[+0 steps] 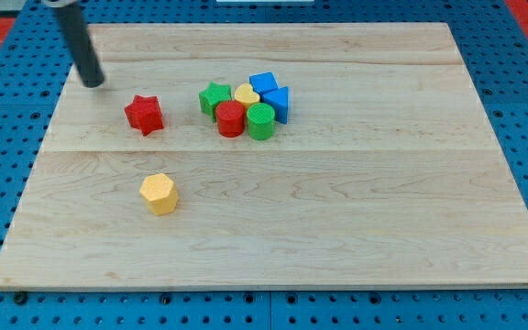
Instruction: Move the red star diagonally top right to the yellow hexagon
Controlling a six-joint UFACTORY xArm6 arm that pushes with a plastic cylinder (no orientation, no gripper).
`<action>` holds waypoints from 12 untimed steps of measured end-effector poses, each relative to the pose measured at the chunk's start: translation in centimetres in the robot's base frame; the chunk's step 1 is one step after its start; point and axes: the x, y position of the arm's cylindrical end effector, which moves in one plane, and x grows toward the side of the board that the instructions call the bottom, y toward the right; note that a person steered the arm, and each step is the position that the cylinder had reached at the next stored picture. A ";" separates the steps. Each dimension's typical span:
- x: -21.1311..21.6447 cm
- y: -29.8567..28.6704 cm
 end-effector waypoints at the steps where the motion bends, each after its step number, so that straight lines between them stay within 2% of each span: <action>1: 8.9 -0.6; 3: 7.2 9.2; 4: 5.6 11.4; 8: -2.3 12.9; 10: -2.6 18.1; 12: -3.7 20.4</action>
